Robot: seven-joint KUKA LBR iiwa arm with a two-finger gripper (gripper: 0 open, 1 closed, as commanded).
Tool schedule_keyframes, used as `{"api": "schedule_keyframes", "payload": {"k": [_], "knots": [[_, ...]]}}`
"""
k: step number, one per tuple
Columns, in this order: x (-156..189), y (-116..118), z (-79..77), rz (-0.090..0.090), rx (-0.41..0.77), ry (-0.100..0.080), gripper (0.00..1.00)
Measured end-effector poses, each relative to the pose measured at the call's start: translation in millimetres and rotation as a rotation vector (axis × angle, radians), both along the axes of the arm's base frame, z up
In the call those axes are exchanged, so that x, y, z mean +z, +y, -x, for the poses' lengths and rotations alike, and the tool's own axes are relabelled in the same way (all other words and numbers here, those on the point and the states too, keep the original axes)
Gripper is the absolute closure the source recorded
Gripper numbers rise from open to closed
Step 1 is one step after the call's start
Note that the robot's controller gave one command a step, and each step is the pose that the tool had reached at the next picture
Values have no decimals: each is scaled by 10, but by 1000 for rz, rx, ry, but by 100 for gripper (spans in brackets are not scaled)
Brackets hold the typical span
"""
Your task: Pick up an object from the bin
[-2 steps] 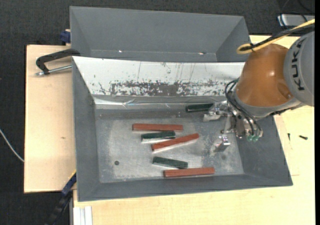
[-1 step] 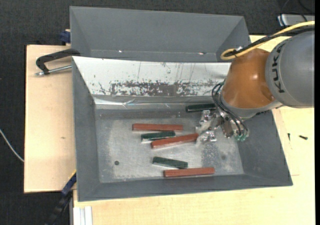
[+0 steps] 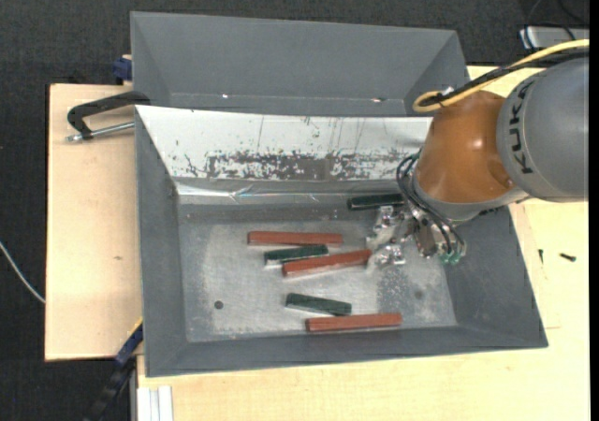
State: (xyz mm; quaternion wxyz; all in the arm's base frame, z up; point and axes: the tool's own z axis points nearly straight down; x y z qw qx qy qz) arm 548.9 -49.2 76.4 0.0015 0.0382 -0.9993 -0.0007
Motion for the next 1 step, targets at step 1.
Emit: {"api": "schedule_keyframes", "payload": {"k": [1], "knots": [[1629,365,-262,1,107,-10,100]]}}
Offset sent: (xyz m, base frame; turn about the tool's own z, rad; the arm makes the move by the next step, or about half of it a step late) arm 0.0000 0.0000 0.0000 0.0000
